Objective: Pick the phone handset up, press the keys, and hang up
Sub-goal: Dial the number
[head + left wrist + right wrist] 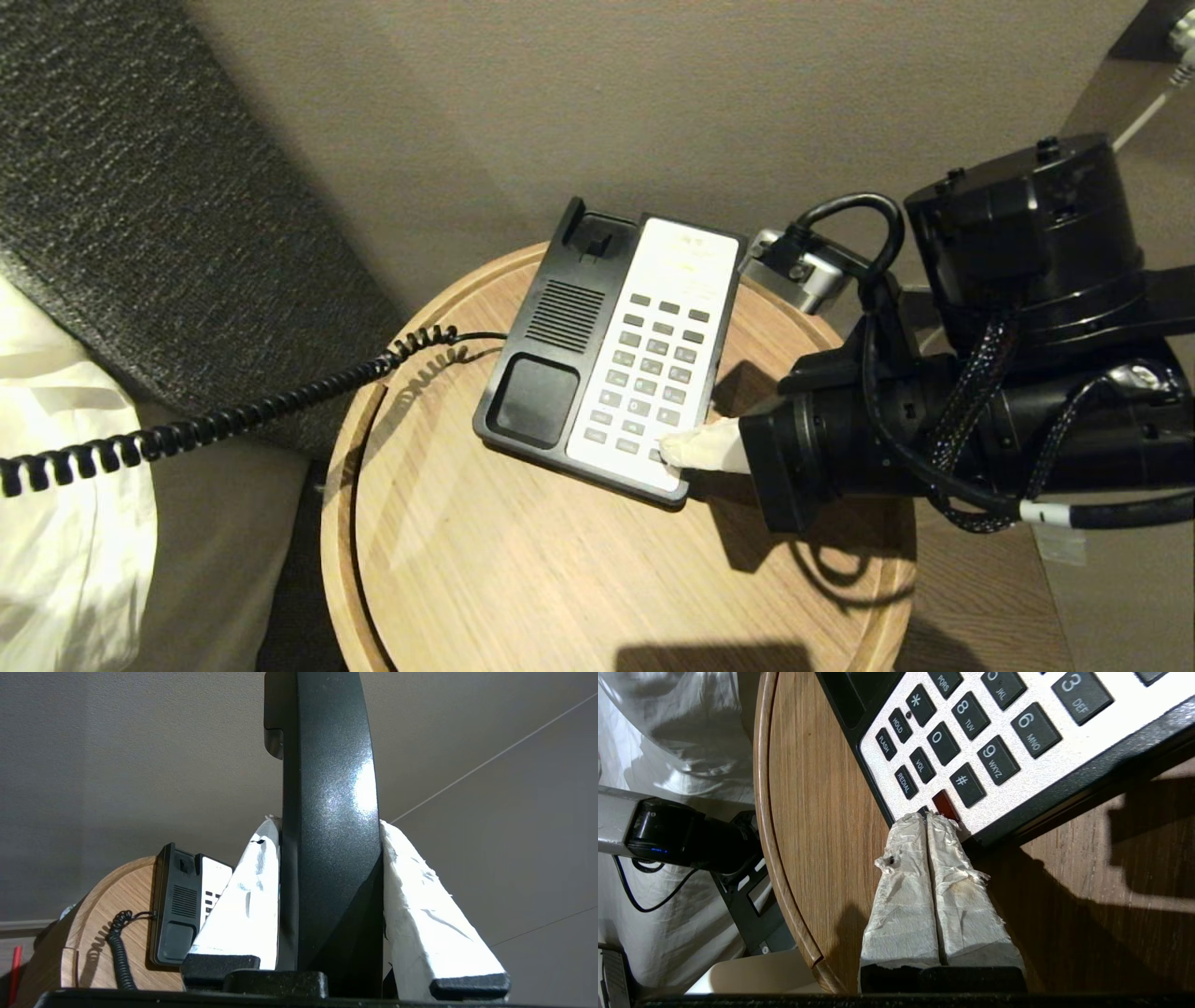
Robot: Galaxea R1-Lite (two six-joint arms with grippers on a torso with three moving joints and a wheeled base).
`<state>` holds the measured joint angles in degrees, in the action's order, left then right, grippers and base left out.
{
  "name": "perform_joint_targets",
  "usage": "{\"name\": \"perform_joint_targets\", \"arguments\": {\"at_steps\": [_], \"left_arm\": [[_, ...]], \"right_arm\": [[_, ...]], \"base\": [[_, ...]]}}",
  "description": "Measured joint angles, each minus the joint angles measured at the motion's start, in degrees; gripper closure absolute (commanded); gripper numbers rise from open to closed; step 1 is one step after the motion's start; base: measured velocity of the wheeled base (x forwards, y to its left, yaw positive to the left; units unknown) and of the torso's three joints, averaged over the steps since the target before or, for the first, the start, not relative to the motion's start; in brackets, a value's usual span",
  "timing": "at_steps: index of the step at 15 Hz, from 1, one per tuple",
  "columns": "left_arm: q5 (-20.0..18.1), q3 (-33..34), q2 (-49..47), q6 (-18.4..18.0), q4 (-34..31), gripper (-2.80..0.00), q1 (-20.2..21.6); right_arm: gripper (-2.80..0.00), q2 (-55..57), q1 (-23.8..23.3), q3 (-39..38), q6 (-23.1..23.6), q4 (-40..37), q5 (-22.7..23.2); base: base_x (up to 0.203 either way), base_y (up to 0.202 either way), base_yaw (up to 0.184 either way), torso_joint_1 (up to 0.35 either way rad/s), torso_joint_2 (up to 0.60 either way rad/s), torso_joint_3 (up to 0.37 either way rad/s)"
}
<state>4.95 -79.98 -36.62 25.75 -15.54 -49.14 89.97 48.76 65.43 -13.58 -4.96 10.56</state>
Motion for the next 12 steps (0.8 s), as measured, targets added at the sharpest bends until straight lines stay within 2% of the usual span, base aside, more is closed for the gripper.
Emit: {"name": "perform_joint_targets", "arguments": {"at_steps": [12], "left_arm": [[0.01,0.66,0.63,0.01,0.15,0.0,-0.02]], "right_arm": [[0.0,1.66,0.13,-0.2,0.39,0.41,-0.24]], "base": [[0.0,0.0,0.0,0.0,0.0,0.0]]}}
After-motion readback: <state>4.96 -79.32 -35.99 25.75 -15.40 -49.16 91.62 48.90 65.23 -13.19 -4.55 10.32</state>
